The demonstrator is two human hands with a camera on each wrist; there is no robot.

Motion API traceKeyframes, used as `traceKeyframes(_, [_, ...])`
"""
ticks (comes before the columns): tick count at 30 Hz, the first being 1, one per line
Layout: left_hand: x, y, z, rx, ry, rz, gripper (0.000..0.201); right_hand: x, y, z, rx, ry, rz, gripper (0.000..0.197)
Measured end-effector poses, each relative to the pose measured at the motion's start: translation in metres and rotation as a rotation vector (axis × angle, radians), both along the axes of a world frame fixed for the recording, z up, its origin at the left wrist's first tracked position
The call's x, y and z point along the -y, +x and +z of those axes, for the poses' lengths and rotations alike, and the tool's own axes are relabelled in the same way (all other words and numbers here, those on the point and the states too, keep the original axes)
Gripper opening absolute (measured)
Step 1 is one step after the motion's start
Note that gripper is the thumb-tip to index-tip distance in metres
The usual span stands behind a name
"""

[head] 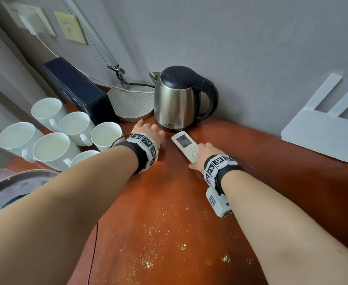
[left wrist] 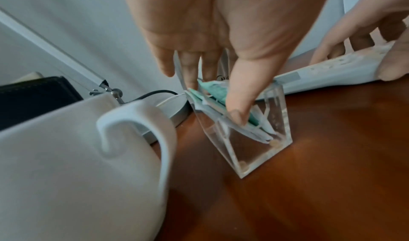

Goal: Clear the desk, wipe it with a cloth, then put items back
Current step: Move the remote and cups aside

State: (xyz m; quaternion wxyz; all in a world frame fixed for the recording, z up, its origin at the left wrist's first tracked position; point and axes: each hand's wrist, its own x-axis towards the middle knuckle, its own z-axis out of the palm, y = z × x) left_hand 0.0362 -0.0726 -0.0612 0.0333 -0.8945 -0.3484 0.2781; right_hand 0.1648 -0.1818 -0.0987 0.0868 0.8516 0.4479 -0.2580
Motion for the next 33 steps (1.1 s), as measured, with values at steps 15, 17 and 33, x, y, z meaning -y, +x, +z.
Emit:
traceKeyframes(15, [-0.01,-0.01,0.0,-0.069,-0.029,-0.063,0.08,-0.02,-0.04,-0.002,-0.279,0.074,-0.211,0.066])
traceKeyframes(17, [-0.01,-0.009,-0.001,-0.04,-0.035,-0.044,0.073,-0.024,-0.045,-0.002,-0.347,0.071,-0.273,0.073])
traceKeyframes(33, [-0.029,-0.022,-0.007,0.056,-0.098,0.067,0.078,-0.049,-0.055,-0.005,-0.28,-0.024,-0.143,0.063])
